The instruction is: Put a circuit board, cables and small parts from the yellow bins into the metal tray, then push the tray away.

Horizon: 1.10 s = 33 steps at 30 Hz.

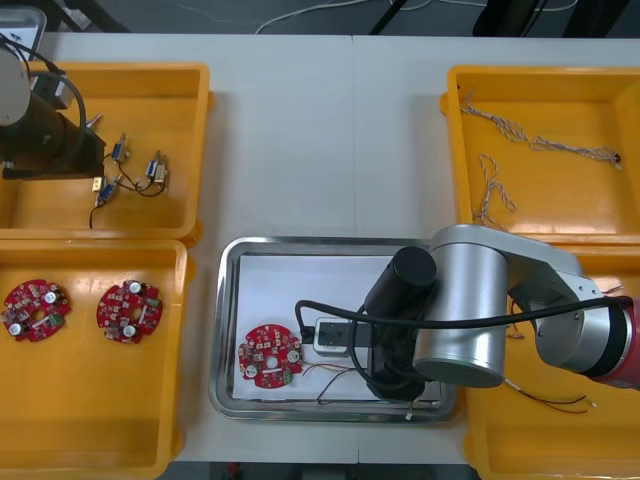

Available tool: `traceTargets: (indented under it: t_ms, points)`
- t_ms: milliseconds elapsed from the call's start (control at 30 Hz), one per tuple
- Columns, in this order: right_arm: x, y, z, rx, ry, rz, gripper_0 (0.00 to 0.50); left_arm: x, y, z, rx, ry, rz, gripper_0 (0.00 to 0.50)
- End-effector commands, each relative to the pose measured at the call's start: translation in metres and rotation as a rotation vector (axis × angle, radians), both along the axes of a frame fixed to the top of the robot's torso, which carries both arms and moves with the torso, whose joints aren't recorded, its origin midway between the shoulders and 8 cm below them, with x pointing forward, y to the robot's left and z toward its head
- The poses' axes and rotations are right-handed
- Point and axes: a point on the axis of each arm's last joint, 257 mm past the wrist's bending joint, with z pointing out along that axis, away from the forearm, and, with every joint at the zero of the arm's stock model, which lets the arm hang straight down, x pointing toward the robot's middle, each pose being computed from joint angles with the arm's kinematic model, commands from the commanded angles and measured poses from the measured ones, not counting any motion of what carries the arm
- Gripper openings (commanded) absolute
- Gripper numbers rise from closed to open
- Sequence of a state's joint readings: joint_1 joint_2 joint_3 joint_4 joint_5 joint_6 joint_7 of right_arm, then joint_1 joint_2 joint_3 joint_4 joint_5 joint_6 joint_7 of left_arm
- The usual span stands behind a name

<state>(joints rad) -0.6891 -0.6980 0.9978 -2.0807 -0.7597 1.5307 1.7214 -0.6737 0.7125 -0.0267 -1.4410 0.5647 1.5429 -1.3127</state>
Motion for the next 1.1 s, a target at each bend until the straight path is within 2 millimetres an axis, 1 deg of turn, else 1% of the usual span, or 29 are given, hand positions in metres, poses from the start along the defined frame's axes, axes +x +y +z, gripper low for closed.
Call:
traceTargets:
  t_ms: [33, 100, 133, 233, 333, 367, 433, 467, 533, 567, 633, 667, 733, 767, 833, 867, 900, 967, 1033, 1067, 1100]
  points:
    - [0.018, 0.001, 0.048, 0.013, -0.074, 0.032, 0.500, 0.024, -0.016, 0.016, 0.025, -0.050, -0.054, 0.440]
    - [0.019, 0.000, 0.062, 0.016, -0.068, 0.019, 0.500, 0.028, -0.014, 0.014, 0.030, -0.058, -0.043, 0.438]
    - [0.019, -0.001, 0.065, 0.020, -0.064, 0.015, 0.500, 0.030, -0.013, 0.014, 0.031, -0.061, -0.039, 0.437]
    - [0.022, -0.004, 0.082, 0.037, -0.040, -0.015, 0.500, 0.036, -0.011, 0.010, 0.042, -0.066, -0.021, 0.438]
    - [0.025, -0.012, 0.102, 0.053, -0.017, -0.061, 0.500, 0.044, -0.009, 0.011, 0.046, -0.078, -0.005, 0.435]
    - [0.026, -0.014, 0.106, 0.056, -0.014, -0.069, 0.500, 0.044, -0.009, 0.010, 0.046, -0.078, -0.004, 0.434]
    - [0.031, -0.023, 0.119, 0.065, -0.012, -0.109, 0.500, 0.046, -0.010, 0.012, 0.038, -0.086, 0.000, 0.435]
    - [0.032, -0.026, 0.122, 0.066, -0.014, -0.119, 0.500, 0.046, -0.010, 0.012, 0.037, -0.086, 0.001, 0.433]
    - [0.040, -0.037, 0.134, 0.085, -0.025, -0.168, 0.500, 0.046, -0.008, 0.011, 0.048, -0.086, 0.009, 0.434]
    - [0.043, -0.039, 0.137, 0.097, -0.028, -0.182, 0.500, 0.046, -0.008, 0.011, 0.052, -0.086, 0.009, 0.434]
    - [0.052, -0.050, 0.146, 0.142, -0.039, -0.246, 0.500, 0.047, -0.007, 0.010, 0.055, -0.088, 0.012, 0.435]
    - [0.053, -0.053, 0.148, 0.153, -0.041, -0.263, 0.500, 0.048, -0.007, 0.009, 0.056, -0.089, 0.012, 0.435]
    - [0.061, -0.070, 0.154, 0.195, -0.047, -0.343, 0.500, 0.048, -0.005, 0.006, 0.054, -0.087, 0.016, 0.433]
    - [0.063, -0.074, 0.156, 0.206, -0.048, -0.365, 0.500, 0.049, -0.005, 0.007, 0.054, -0.090, 0.016, 0.435]
    - [0.067, -0.092, 0.161, 0.249, -0.046, -0.466, 0.500, 0.050, -0.003, 0.005, 0.052, -0.094, 0.018, 0.435]
    - [0.068, -0.096, 0.162, 0.259, -0.046, -0.486, 0.500, 0.051, -0.002, 0.005, 0.053, -0.094, 0.019, 0.433]
    - [0.071, -0.105, 0.164, 0.271, -0.049, -0.531, 0.500, 0.050, -0.001, 0.005, 0.054, -0.093, 0.022, 0.433]
    - [0.073, -0.116, 0.167, 0.289, -0.051, -0.594, 0.500, 0.050, -0.001, 0.005, 0.054, -0.094, 0.023, 0.435]
    - [0.076, -0.131, 0.170, 0.312, -0.055, -0.688, 0.500, 0.050, 0.001, 0.004, 0.058, -0.091, 0.026, 0.426]
    - [0.077, -0.133, 0.170, 0.316, -0.056, -0.707, 0.500, 0.050, 0.002, 0.004, 0.061, -0.089, 0.026, 0.424]
    - [0.078, -0.140, 0.171, 0.325, -0.058, -0.752, 0.500, 0.049, 0.003, 0.002, 0.064, -0.085, 0.028, 0.415]
